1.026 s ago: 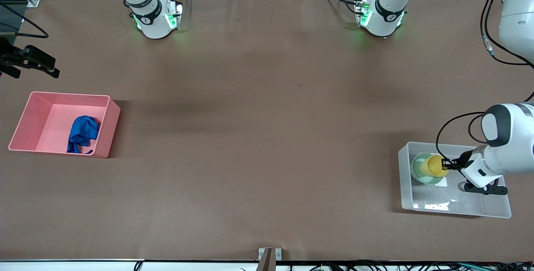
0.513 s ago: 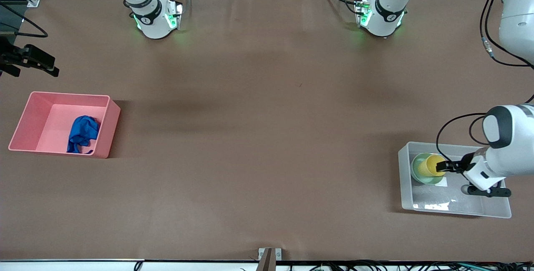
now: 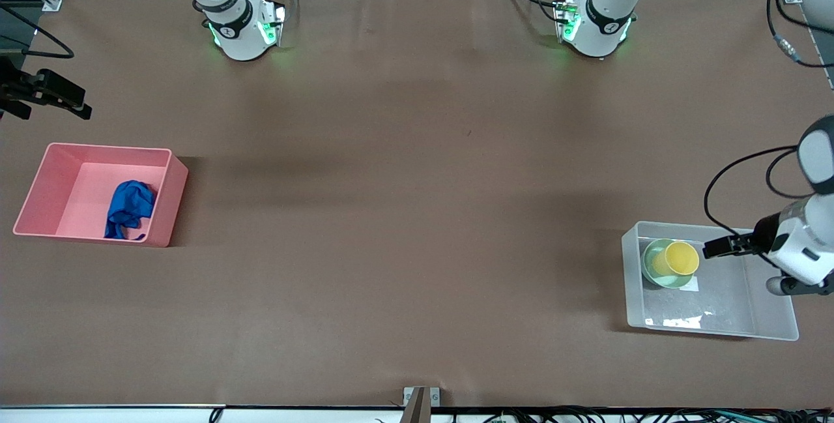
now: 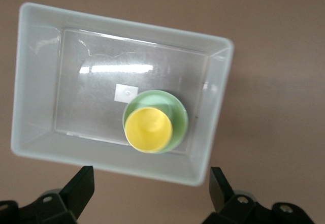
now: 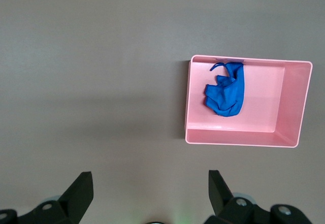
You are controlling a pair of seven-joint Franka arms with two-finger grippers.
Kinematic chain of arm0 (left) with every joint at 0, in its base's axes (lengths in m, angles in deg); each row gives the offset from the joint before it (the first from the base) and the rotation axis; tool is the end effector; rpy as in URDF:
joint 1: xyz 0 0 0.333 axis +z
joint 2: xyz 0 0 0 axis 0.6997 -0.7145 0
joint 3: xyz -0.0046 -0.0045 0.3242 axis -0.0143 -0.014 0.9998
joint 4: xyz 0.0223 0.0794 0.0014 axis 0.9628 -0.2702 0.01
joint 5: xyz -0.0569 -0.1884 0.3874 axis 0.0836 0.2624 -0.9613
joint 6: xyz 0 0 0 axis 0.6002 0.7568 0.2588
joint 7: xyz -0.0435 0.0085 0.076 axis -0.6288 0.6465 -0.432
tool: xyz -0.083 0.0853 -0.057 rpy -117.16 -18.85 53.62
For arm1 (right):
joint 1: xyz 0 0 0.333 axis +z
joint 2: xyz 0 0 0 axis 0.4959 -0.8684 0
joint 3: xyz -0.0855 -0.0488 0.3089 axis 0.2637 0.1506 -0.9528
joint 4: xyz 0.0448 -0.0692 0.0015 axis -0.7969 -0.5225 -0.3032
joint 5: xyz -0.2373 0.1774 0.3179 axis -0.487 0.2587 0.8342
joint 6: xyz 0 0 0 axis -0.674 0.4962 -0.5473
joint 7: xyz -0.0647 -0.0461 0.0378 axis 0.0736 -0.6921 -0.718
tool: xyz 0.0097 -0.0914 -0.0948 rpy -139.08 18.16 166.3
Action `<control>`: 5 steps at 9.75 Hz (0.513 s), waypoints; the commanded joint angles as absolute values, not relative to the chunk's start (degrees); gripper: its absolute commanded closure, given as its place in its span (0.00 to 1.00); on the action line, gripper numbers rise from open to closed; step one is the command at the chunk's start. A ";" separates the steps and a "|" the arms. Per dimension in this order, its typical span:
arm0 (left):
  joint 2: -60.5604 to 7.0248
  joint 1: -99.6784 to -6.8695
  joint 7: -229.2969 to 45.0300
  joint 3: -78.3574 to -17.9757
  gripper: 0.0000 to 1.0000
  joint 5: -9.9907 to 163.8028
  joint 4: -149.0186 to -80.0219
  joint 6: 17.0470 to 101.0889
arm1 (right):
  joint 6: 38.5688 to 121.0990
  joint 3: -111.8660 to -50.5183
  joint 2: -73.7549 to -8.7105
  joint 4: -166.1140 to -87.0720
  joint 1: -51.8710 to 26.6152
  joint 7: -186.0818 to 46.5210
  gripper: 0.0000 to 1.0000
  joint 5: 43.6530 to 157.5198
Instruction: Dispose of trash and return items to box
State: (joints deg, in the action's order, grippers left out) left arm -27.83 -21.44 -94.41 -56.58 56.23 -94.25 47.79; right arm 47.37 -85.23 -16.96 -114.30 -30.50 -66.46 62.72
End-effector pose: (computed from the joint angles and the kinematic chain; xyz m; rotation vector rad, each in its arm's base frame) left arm 0.7364 0.0287 0.4429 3.1291 0.1322 0.0657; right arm 0.5785 -0.0245 0.6360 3.1265 -0.0153 -0.0787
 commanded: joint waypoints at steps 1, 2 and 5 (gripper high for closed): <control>-20.95 -21.11 -95.35 -59.27 0.00 57.28 -96.63 43.09 | 47.53 -85.24 -15.31 -115.99 -30.78 -65.89 0.00 63.57; -18.22 -21.11 -94.57 -60.59 0.00 57.28 -96.63 40.98 | 47.53 -85.24 -15.31 -116.08 -30.78 -65.89 0.00 63.65; -11.72 -25.82 -93.69 -58.78 0.00 57.46 -97.16 37.72 | 47.53 -85.24 -15.31 -115.99 -30.78 -65.89 0.00 63.65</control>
